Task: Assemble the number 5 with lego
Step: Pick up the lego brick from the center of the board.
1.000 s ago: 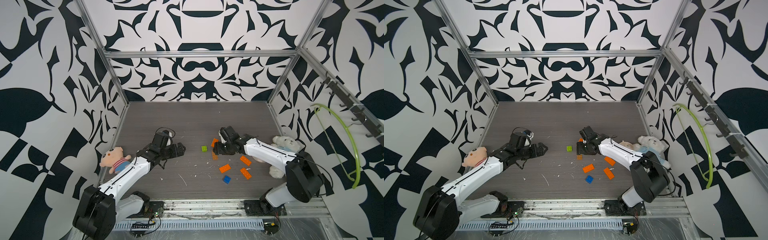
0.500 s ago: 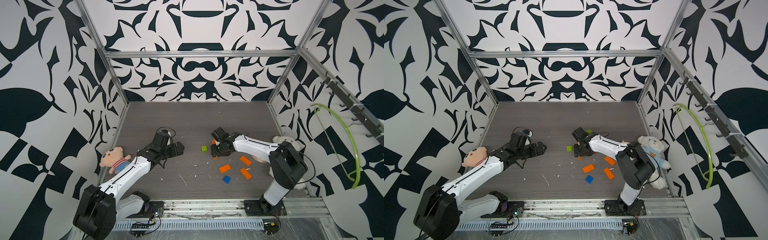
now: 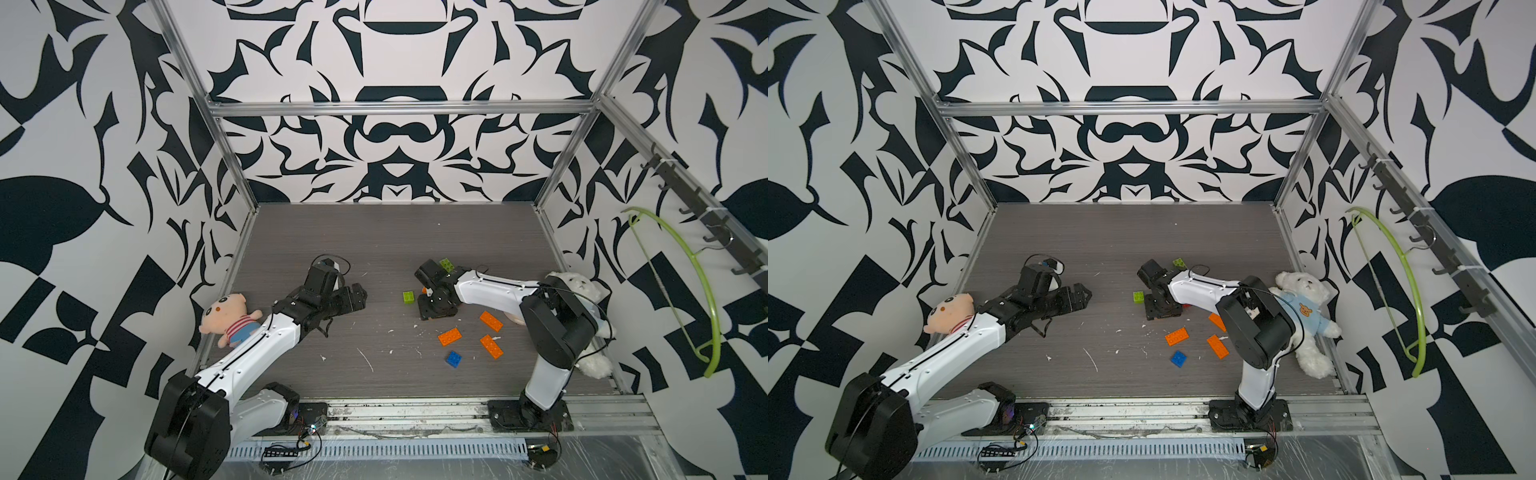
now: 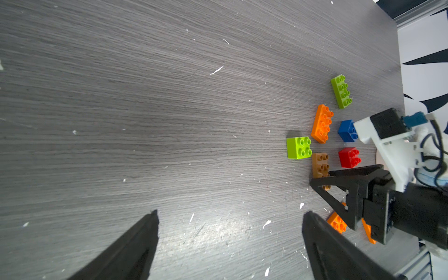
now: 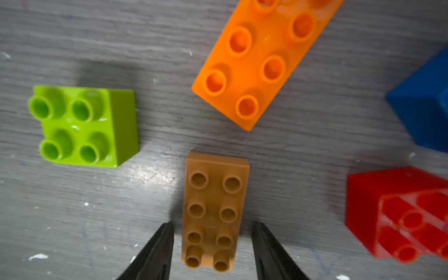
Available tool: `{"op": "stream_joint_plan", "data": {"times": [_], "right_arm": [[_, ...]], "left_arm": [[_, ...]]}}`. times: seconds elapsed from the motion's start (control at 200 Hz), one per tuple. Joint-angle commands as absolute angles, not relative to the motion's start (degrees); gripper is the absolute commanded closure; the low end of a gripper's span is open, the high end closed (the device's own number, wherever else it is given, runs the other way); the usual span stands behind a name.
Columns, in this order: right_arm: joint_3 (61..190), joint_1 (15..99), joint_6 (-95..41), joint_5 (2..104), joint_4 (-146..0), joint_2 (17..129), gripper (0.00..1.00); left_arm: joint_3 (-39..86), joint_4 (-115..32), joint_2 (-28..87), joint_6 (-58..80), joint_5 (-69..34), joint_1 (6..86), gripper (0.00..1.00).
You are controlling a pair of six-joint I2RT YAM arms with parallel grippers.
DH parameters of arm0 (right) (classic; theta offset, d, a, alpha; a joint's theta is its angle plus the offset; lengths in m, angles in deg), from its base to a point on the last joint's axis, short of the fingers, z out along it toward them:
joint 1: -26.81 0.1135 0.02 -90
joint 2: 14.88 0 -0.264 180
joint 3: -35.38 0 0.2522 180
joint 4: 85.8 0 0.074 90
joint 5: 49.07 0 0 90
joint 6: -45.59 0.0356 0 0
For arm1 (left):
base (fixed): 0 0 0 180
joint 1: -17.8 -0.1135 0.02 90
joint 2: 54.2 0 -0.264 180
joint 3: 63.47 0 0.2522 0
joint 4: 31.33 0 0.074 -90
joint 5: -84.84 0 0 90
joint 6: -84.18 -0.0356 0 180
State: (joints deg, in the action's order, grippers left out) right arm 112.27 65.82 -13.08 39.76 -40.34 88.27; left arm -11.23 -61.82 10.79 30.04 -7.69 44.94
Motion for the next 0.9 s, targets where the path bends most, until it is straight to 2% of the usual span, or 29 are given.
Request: {"op": "stream_joint_plan", "data": {"times": [0.0,0.895], "right_arm": [[114.0,66.19,-13.43,38.55,-39.28,88.68,0.43],[115.42,66.82,-13.82,35.82,-38.9,91.95,0.49]], "left_arm": [[-9.97,-63.59,9.78,29.82,-7.14,45.13,0.01],[-10.98,-64.96,8.12,30.31,-5.16,45.13,0.01]]}}
